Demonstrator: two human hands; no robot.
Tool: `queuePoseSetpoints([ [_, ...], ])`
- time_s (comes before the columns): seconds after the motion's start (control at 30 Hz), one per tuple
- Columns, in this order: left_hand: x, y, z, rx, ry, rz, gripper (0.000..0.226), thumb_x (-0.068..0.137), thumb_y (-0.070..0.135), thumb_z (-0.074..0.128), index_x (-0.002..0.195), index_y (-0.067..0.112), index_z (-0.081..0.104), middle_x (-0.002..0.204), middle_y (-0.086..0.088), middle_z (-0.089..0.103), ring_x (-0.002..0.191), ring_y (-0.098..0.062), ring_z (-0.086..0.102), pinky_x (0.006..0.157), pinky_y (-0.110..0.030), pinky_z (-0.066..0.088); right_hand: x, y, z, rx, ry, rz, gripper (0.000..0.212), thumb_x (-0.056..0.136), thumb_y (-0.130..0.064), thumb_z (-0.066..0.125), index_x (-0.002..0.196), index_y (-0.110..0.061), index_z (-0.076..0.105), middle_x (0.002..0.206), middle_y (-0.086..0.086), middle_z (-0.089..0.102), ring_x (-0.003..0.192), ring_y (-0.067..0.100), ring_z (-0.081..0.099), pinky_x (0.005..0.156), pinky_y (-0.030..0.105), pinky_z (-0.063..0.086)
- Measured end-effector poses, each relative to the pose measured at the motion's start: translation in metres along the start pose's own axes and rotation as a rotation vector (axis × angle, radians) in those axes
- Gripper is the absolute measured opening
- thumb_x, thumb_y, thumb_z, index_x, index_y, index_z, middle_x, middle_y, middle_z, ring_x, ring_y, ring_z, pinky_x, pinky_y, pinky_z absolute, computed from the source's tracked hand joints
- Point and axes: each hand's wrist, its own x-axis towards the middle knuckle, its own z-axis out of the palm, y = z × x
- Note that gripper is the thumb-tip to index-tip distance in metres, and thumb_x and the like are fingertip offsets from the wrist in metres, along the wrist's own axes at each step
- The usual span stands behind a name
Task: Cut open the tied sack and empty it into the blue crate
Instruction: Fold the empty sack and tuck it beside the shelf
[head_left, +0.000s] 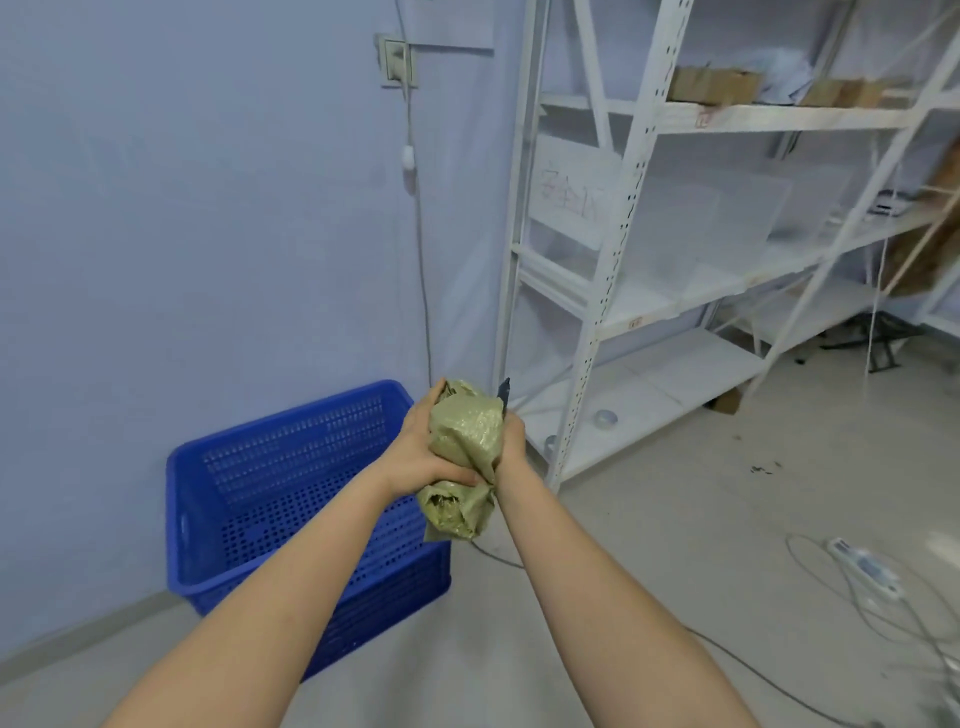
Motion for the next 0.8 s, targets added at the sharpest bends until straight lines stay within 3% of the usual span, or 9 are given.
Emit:
queuePoseSetpoints([
  [0.03,0.016,-0.004,0.001,-0.043,0.027,0.034,0.121,0.045,0.012,0.089,0.142,0.035,0.021,0.139,0.000,0.040,0.125,-0.013,0.045,0.107,-0.040,0.041,0.018,-0.004,0.003,0.027,0.030,0.017,0.039,0.096,-0.033,0.042,0.080,-0.003,0.061,0.079,0.018,0.057,0.078,0.032,0.059,0.069,0.035,0.048],
  [0.1,0.045,-0.008,0.001,-0.132,0.119,0.060,0.098,0.047,0.002,0.081,0.130,0.027,0.036,0.116,0.003,0.056,0.105,-0.008,0.057,0.092,-0.031,0.050,0.041,-0.020,0.013,-0.001,0.106,0.038,0.038,0.096,-0.032,0.042,0.080,-0.005,0.062,0.079,0.015,0.059,0.078,0.030,0.059,0.071,0.035,0.049],
  [0.23,0.111,-0.010,-0.003,-0.190,0.137,-0.004,0.079,0.056,-0.005,0.076,0.118,0.028,0.040,0.105,-0.003,0.062,0.093,-0.014,0.060,0.072,-0.021,0.048,0.089,-0.048,0.028,-0.146,0.133,0.016,0.036,0.096,-0.023,0.037,0.083,-0.006,0.065,0.083,0.016,0.063,0.082,0.032,0.061,0.069,0.035,0.049],
  [0.37,0.175,-0.005,-0.003,-0.248,0.088,-0.062,0.064,0.058,-0.009,0.074,0.101,0.029,0.047,0.097,-0.007,0.064,0.089,-0.020,0.062,0.073,-0.028,0.053,0.140,-0.080,0.031,-0.443,0.174,-0.117,0.020,0.089,-0.015,0.049,0.081,-0.010,0.066,0.090,0.017,0.066,0.095,0.036,0.065,0.078,0.041,0.054],
  [0.4,0.190,-0.003,-0.003,-0.279,0.084,-0.073,0.062,0.057,-0.011,0.073,0.096,0.030,0.048,0.095,-0.008,0.064,0.088,-0.020,0.062,0.073,-0.029,0.053,0.148,-0.088,0.034,-0.468,0.172,-0.125,0.019,0.088,-0.018,0.052,0.085,-0.009,0.068,0.089,0.016,0.066,0.091,0.033,0.065,0.075,0.039,0.053],
  [0.47,0.220,-0.001,-0.002,-0.331,0.101,-0.095,0.059,0.055,-0.012,0.073,0.098,0.024,0.053,0.097,-0.011,0.065,0.087,-0.022,0.063,0.072,-0.031,0.054,0.173,-0.100,0.034,-0.457,0.154,-0.113,0.036,0.084,-0.038,0.055,0.099,-0.008,0.069,0.093,0.014,0.070,0.088,0.029,0.067,0.074,0.037,0.055],
  [0.57,0.249,0.008,-0.002,-0.468,0.127,-0.157,0.055,0.058,-0.014,0.069,0.102,0.015,0.056,0.096,-0.012,0.066,0.085,-0.024,0.064,0.069,-0.032,0.055,0.197,-0.113,0.035,-0.333,0.125,-0.119,0.063,0.075,-0.066,0.052,0.102,-0.013,0.071,0.103,0.015,0.073,0.097,0.031,0.069,0.092,0.046,0.054],
  [0.7,0.291,0.017,0.004,-0.628,0.132,-0.197,0.049,0.059,-0.014,0.061,0.105,0.001,0.060,0.078,-0.010,0.064,0.069,-0.022,0.063,0.047,-0.021,0.052,0.235,-0.138,0.041,-0.255,0.250,-0.142,0.031,0.087,-0.040,0.058,0.092,-0.012,0.070,0.095,0.012,0.068,0.088,0.031,0.066,0.091,0.045,0.053],
  [0.8,0.328,0.021,0.007,-0.742,0.200,-0.238,0.028,0.066,-0.011,0.055,0.085,0.008,0.062,0.064,-0.008,0.064,0.053,-0.019,0.064,0.043,-0.022,0.051,0.272,-0.167,0.038,-0.108,0.277,-0.120,0.023,0.088,-0.022,0.058,0.097,-0.004,0.069,0.098,0.009,0.070,0.075,0.024,0.061,0.080,0.037,0.052],
])
